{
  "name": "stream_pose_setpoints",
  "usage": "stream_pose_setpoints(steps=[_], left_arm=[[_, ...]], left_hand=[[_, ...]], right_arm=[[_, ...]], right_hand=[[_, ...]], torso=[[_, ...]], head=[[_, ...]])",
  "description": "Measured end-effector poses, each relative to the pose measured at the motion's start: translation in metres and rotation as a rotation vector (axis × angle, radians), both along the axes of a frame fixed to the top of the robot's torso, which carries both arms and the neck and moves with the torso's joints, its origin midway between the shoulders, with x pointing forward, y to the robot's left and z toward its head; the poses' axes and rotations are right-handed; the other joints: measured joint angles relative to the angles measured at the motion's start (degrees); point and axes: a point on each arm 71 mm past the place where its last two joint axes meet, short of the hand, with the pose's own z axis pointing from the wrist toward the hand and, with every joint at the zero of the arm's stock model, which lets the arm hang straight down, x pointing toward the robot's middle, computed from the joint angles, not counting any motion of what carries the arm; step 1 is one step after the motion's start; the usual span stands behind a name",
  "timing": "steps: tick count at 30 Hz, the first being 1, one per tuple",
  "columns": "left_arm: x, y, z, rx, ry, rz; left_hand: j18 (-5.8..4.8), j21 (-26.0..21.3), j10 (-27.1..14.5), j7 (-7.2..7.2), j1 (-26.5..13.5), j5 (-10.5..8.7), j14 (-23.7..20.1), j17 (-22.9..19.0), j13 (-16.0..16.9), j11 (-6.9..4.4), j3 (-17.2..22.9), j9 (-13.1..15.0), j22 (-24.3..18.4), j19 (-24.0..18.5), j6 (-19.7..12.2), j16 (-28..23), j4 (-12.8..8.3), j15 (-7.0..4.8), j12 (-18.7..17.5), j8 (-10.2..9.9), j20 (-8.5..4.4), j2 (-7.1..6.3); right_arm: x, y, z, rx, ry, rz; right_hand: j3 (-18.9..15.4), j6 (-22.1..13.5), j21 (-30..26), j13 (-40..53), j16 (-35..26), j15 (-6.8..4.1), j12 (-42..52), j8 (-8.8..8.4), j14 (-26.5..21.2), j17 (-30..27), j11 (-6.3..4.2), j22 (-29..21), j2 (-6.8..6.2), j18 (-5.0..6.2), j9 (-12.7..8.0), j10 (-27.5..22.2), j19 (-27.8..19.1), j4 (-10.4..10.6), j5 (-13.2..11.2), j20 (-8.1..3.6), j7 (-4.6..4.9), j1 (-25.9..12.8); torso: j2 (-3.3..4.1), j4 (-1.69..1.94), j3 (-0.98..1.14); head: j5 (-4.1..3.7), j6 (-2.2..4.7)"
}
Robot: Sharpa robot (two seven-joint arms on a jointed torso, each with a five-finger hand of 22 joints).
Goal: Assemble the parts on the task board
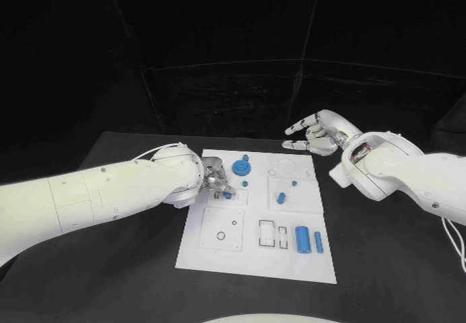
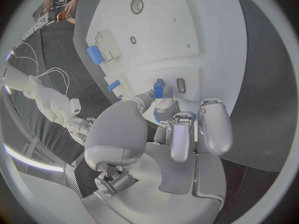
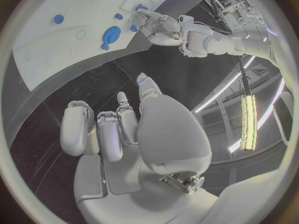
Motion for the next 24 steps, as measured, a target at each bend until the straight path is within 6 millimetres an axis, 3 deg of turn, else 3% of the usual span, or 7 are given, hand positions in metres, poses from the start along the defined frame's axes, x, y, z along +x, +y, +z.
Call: stream_pose_setpoints(steps=[24], left_arm=[[0.0015,-0.0013,-0.0003,0.046,0.029,-0.038]], left_hand=[[0.00,0.0,0.0,0.10,0.3,0.23,0.0,0.0,-0.2,0.02,0.6,0.1,0.0,0.0,0.1,0.0,0.5,0.00,0.0,0.0,0.00,-0.20]], right_arm=[[0.0006,0.0009,-0.0004,-0.001,0.003,0.000]], right_hand=[[0.0,0.0,0.0,0.0,0.0,0.00,0.0,0.00,0.0,0.0,0.00,0.0,0.00,0.00,0.0,0.0,0.0,0.0,0.0,0.00,0.00,0.0]], torso=[[-0.01,0.01,0.04]], head=[[0.00,-0.31]])
